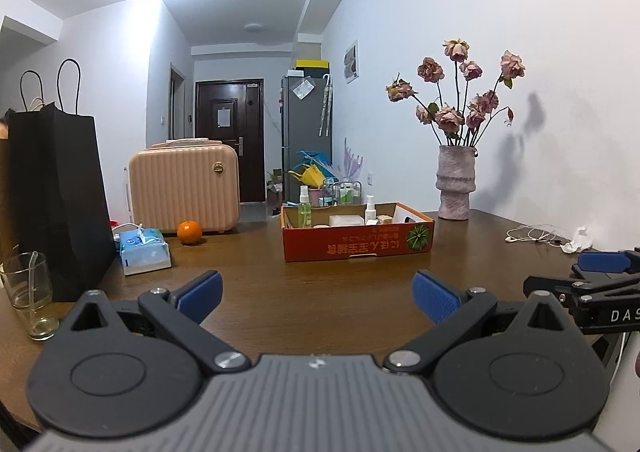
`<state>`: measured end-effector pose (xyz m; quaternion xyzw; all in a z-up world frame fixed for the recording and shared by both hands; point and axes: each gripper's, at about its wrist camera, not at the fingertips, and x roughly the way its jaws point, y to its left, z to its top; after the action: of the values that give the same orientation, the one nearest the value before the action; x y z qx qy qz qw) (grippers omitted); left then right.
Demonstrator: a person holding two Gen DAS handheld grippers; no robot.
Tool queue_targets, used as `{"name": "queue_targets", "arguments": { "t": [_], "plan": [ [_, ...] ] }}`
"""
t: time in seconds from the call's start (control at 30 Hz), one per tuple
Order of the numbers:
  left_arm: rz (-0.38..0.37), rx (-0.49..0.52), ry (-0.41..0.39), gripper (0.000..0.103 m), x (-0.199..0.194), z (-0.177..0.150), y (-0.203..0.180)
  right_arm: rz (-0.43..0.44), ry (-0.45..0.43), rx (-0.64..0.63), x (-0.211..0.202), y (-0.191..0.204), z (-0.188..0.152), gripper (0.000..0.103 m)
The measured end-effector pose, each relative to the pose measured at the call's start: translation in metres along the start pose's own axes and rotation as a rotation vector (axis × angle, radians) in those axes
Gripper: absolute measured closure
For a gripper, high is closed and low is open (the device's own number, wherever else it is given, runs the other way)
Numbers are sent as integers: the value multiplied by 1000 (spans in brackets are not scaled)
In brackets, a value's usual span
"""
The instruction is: Organize rigid objects
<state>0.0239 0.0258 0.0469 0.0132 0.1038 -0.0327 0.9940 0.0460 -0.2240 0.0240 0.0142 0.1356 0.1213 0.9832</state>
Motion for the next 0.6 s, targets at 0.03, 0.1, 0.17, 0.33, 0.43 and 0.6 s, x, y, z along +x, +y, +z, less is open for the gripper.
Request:
{"name": "queue_targets", "arguments": {
  "t": [0.03,0.1,0.17,0.33,0.43,0.6],
  "plan": [
    [1,-2,-1,0,0,0,0,1,-2,-3,0,1,0,2],
    [4,-5,0,0,0,1,1,3,-11,-3,-2,2,-1,2],
    [6,-7,2,0,0,1,1,10,-17,-6,-3,3,-1,2],
    [7,-7,2,0,0,0,1,11,-16,-6,-4,3,-2,2],
    [4,-7,5,0,0,0,1,12,-14,-5,-3,2,-2,2],
    [-9,-11,14,0,2,1,0,8,-11,-6,-3,2,-3,1]
  ]
}}
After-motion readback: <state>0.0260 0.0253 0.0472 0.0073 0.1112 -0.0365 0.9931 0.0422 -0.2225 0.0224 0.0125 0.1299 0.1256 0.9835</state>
